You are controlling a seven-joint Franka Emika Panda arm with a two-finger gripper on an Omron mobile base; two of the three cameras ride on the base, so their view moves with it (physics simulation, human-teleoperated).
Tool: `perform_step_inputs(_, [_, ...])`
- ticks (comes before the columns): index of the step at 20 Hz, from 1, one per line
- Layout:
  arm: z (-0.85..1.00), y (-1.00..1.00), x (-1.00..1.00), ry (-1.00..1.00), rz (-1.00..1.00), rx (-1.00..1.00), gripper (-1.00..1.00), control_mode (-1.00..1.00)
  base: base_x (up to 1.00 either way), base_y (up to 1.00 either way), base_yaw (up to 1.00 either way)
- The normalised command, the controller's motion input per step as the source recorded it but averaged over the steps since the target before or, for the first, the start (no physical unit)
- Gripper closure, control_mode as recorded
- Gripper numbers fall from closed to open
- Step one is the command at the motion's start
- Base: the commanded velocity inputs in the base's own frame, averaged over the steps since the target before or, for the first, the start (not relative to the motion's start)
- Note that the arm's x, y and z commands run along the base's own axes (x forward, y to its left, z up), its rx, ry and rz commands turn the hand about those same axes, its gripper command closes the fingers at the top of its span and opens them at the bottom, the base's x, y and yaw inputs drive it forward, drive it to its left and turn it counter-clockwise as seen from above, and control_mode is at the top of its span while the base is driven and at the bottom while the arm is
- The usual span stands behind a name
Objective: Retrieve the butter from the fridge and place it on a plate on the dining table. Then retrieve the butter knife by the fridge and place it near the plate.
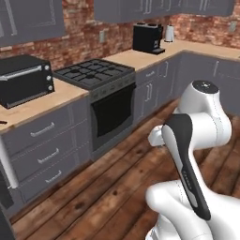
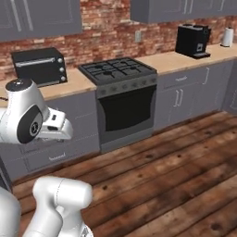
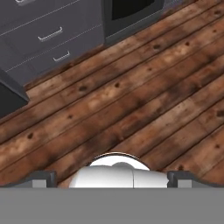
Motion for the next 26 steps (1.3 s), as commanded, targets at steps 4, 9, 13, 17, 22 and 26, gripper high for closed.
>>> perform_step_inputs(4, [0.00, 0.00, 0.00, 0.00, 0.00, 0.00, -1.00, 1.00, 0.27, 0.00, 0.24])
perform_step_inputs(9, [0.00, 0.00, 0.00, 0.00, 0.00, 0.00, -1.00, 1.00, 0.05, -0.19, 0.29])
perform_step_inputs(13, [0.00, 0.00, 0.00, 0.00, 0.00, 0.00, -1.00, 1.00, 0.32, -0.49, 0.46])
perform_step_inputs(17, [0.00, 0.00, 0.00, 0.00, 0.00, 0.00, -1.00, 1.00, 0.46, -0.45, 0.44])
perform_step_inputs(22, [0.00, 0.00, 0.00, 0.00, 0.00, 0.00, -1.00, 1.00, 0.18, -0.54, 0.50])
perform_step_inputs(26, [0.00, 0.00, 0.00, 0.00, 0.00, 0.00, -1.00, 1.00, 0.41, -0.52, 0.50])
